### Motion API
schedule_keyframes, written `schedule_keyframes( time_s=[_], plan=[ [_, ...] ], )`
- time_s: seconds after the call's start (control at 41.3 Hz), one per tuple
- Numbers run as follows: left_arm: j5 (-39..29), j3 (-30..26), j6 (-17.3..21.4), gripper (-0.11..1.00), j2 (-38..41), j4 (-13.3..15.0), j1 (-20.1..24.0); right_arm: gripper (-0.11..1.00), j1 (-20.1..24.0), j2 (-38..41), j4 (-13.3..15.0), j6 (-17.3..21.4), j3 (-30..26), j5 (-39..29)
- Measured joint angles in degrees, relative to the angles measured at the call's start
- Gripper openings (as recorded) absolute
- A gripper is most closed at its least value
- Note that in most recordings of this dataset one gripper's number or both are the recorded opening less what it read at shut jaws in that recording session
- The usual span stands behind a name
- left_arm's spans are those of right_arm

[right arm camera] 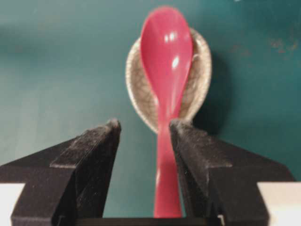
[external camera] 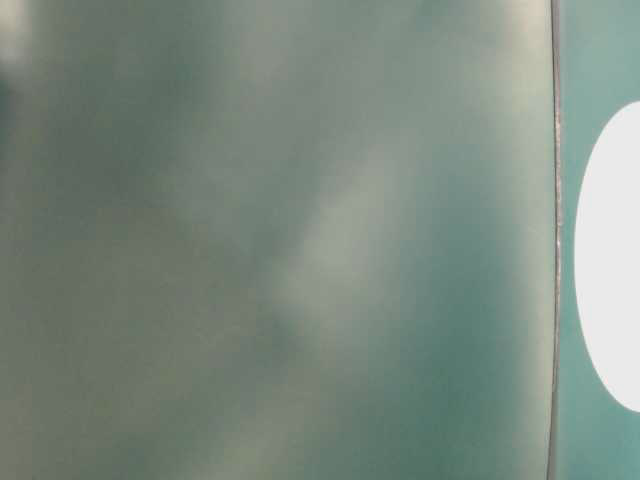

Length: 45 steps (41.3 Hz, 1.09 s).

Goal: Scoop the yellow hexagonal prism block from the bowl with a spoon using the right arm.

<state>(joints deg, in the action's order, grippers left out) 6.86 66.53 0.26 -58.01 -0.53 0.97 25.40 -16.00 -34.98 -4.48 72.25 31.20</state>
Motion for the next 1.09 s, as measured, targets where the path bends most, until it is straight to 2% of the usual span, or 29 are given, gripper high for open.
schedule_keyframes(
  time_s=[0.17, 0.388, 0.703, 1.09],
  plan=[
    [-0.09, -0.09, 0.0, 0.11, 0.0, 0.0, 0.0, 0.52, 0.0, 0.79, -0.09, 0.09, 0.97, 3.78],
    [-0.62, -0.09, 0.0, 0.11, 0.09, -0.09, 0.0, 0.52, 0.79, 6.68, -0.26, 3.52, 1.49, 10.02],
    [-1.23, -0.09, 0.0, 0.11, 0.09, 0.0, -0.09, 0.52, 6.33, 18.81, -0.35, 9.49, 2.37, 26.37],
    [-1.23, 0.0, 0.0, 0.11, 0.09, -0.09, 0.0, 0.51, 7.12, 23.99, -0.35, 8.7, 3.43, 29.97]
  ],
)
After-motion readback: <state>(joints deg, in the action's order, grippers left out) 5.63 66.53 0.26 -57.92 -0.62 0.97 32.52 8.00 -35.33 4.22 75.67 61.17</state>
